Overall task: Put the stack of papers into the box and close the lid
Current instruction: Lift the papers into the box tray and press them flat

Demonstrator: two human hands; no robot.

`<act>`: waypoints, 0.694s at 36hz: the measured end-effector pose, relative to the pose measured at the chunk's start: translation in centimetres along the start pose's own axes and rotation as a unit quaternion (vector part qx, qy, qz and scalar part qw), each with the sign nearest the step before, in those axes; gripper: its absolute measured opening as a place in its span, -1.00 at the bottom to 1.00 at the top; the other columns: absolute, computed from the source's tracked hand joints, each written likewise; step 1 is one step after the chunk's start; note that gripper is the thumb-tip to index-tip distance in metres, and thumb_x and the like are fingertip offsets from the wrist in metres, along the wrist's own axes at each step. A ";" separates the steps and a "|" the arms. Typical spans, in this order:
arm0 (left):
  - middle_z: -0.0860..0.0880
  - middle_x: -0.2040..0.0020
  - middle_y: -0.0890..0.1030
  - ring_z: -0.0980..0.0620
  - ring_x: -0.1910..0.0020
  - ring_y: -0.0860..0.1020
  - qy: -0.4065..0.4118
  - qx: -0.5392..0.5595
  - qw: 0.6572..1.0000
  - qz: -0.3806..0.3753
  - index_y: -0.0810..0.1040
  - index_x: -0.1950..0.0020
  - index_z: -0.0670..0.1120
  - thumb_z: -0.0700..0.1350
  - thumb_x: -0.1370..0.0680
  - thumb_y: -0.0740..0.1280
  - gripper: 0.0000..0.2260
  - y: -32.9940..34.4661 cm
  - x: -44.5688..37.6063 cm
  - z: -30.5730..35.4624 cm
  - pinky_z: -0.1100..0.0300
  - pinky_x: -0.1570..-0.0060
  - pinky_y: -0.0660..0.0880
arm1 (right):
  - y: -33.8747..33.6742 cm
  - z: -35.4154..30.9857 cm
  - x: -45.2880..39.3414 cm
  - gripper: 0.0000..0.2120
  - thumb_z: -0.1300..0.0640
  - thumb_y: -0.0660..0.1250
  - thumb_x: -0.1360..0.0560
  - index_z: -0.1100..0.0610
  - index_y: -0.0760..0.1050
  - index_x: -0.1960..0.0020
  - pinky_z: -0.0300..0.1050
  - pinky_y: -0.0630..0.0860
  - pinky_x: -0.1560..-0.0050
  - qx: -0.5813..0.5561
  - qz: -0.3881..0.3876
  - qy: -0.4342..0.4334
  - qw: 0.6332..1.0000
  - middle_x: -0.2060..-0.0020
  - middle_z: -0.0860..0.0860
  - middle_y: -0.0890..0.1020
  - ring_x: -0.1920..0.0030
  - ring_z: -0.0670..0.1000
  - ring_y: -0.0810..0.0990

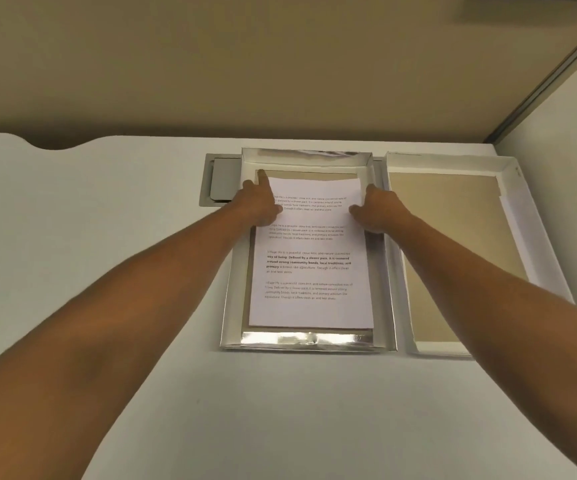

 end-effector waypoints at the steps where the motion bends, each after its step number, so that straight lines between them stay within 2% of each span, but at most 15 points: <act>1: -0.26 -0.62 0.02 -0.30 -0.52 0.24 -0.004 -0.002 1.000 -0.002 -0.26 -0.62 -0.09 0.07 -0.65 0.24 -0.21 -0.2 -0.5 0.0 -0.08 -0.40 0.33 | -0.2 -0.2 -0.6 -0.48 0.02 0.20 -0.62 0.30 0.26 -0.46 -0.02 0.44 -0.13 0.008 -0.002 0.000 1.000 -0.35 0.26 0.48 -0.32 0.27 0.48; 4: -0.27 -0.61 0.09 -0.28 -0.51 0.27 -0.015 -0.009 1.000 -0.009 -0.26 -0.62 -0.12 0.06 -0.67 0.18 -0.26 -0.8 -1.9 0.1 -0.05 -0.41 0.32 | -1.0 -1.1 -2.3 -0.53 0.06 0.16 -0.62 0.30 0.29 -0.43 -0.05 0.46 -0.12 0.025 -0.014 0.000 1.000 -0.34 0.27 0.49 -0.27 0.27 0.53; 7: -0.25 -0.55 0.27 -0.24 -0.41 0.41 -0.014 -0.023 1.000 -0.016 -0.23 -0.62 -0.12 0.01 -0.69 0.14 -0.32 -1.3 -3.0 0.2 0.01 -0.30 0.42 | -1.7 -2.0 -3.7 -0.57 0.11 0.12 -0.61 0.26 0.30 -0.43 -0.04 0.62 0.02 0.020 -0.037 0.009 0.999 -0.27 0.25 0.54 0.04 0.25 0.71; 9: -0.24 -0.55 0.28 -0.23 -0.39 0.44 -0.007 -0.043 0.999 -0.021 -0.19 -0.63 -0.12 -0.06 -0.69 0.15 -0.35 -1.5 -3.4 0.5 0.01 -0.27 0.45 | -2.0 -2.6 -4.4 -0.55 0.14 0.09 -0.61 0.23 0.28 -0.47 0.06 0.67 0.02 0.021 -0.047 0.012 0.999 -0.31 0.24 0.51 0.11 0.26 0.74; 11: -0.23 -0.53 0.30 -0.22 -0.37 0.46 -0.002 -0.064 0.998 -0.023 -0.07 -0.63 -0.15 -0.13 -0.67 0.19 -0.38 -1.6 -3.9 0.7 0.00 -0.25 0.47 | -2.2 -2.9 -4.9 -0.57 0.17 0.08 -0.59 0.22 0.34 -0.44 0.09 0.68 0.00 0.031 -0.056 0.009 0.998 -0.29 0.23 0.53 0.12 0.26 0.74; 14: -0.21 -0.44 0.43 -0.19 -0.32 0.50 0.011 -0.097 0.995 -0.017 0.20 -0.54 -0.21 -0.15 -0.67 0.19 -0.54 -1.7 -4.6 0.7 0.04 -0.23 0.46 | -2.2 -2.9 -5.4 -0.65 0.19 0.08 -0.57 0.25 0.47 -0.27 0.06 0.69 0.04 0.052 -0.069 0.004 0.996 -0.12 0.22 0.64 0.16 0.24 0.74; 17: -0.21 -0.40 0.47 -0.19 -0.32 0.49 0.020 -0.110 0.994 -0.004 0.26 -0.50 -0.22 -0.14 -0.67 0.20 -0.59 -1.5 -5.1 0.4 0.04 -0.24 0.44 | -1.9 -2.5 -5.9 -0.67 0.22 0.08 -0.57 0.25 0.51 -0.23 0.02 0.68 0.05 0.056 -0.071 -0.005 0.996 -0.08 0.21 0.66 0.13 0.24 0.74; 20: -0.22 -0.37 0.49 -0.20 -0.30 0.50 0.024 -0.106 0.994 0.016 0.28 -0.47 -0.24 -0.15 -0.66 0.21 -0.60 -1.3 -5.5 0.2 0.05 -0.19 0.45 | -1.6 -2.1 -6.3 -0.68 0.23 0.13 -0.56 0.25 0.55 -0.22 -0.08 0.59 -0.01 0.070 -0.045 -0.025 0.996 -0.14 0.21 0.64 -0.07 0.23 0.67; 22: -0.22 -0.35 0.51 -0.20 -0.27 0.52 0.030 -0.099 0.994 0.031 0.30 -0.45 -0.24 -0.16 -0.65 0.22 -0.61 -1.0 -5.6 0.1 0.06 -0.15 0.46 | -1.3 -2.0 -6.4 -0.68 0.22 0.17 -0.56 0.26 0.55 -0.24 -0.06 0.55 -0.13 0.094 -0.023 -0.039 0.995 -0.19 0.20 0.61 -0.18 0.24 0.59; 25: -0.23 -0.33 0.52 -0.21 -0.26 0.52 0.039 -0.084 0.995 0.046 0.33 -0.42 -0.25 -0.16 -0.65 0.23 -0.63 -0.7 -5.7 -0.1 0.07 -0.10 0.44 | -1.2 -1.8 -6.4 -0.69 0.19 0.19 -0.57 0.26 0.55 -0.24 -0.05 0.52 -0.17 0.119 -0.002 -0.053 0.992 -0.20 0.20 0.61 -0.20 0.25 0.57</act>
Point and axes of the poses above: each hand's wrist, its own x-axis away from the middle knuckle, its own y-axis out of the palm, z = x × y, the point moved 2 cm from there along -x, towards the middle knuckle
